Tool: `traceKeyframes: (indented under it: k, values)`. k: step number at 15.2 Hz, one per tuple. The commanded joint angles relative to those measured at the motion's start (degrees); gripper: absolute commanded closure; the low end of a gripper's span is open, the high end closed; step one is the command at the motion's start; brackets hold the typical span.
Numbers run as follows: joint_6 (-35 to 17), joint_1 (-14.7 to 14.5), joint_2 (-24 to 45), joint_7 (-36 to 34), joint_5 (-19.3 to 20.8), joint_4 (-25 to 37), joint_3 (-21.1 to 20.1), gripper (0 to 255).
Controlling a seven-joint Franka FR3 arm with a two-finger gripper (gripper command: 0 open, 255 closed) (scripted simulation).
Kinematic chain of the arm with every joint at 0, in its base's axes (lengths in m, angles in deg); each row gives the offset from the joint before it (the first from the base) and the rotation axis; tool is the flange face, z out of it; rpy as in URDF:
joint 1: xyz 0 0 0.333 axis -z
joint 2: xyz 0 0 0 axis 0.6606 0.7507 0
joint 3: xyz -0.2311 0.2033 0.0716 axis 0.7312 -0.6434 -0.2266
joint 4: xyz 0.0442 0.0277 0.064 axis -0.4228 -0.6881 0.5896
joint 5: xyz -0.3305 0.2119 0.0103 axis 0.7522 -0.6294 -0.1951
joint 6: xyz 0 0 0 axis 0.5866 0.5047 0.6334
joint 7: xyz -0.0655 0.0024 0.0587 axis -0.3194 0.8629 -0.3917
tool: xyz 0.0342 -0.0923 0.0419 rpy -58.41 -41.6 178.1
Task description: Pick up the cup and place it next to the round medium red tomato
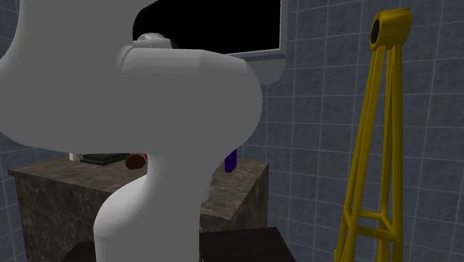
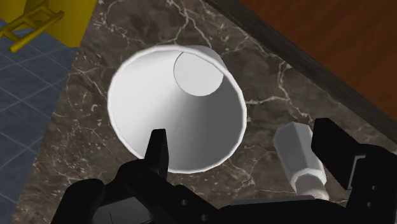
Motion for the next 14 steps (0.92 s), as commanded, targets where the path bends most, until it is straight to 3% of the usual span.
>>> traceKeyframes:
  k: [1, 10, 14]
  values:
    - [-4.6, 1.2, 5.0, -3.0, 3.0, 0.2, -1.6, 0]
    - [-13.3, 4.7, 14.3, -9.2, 11.5, 0.0, -2.5, 0]
    - [-13.3, 4.6, 14.3, -9.2, 11.5, 0.0, -2.5, 0]
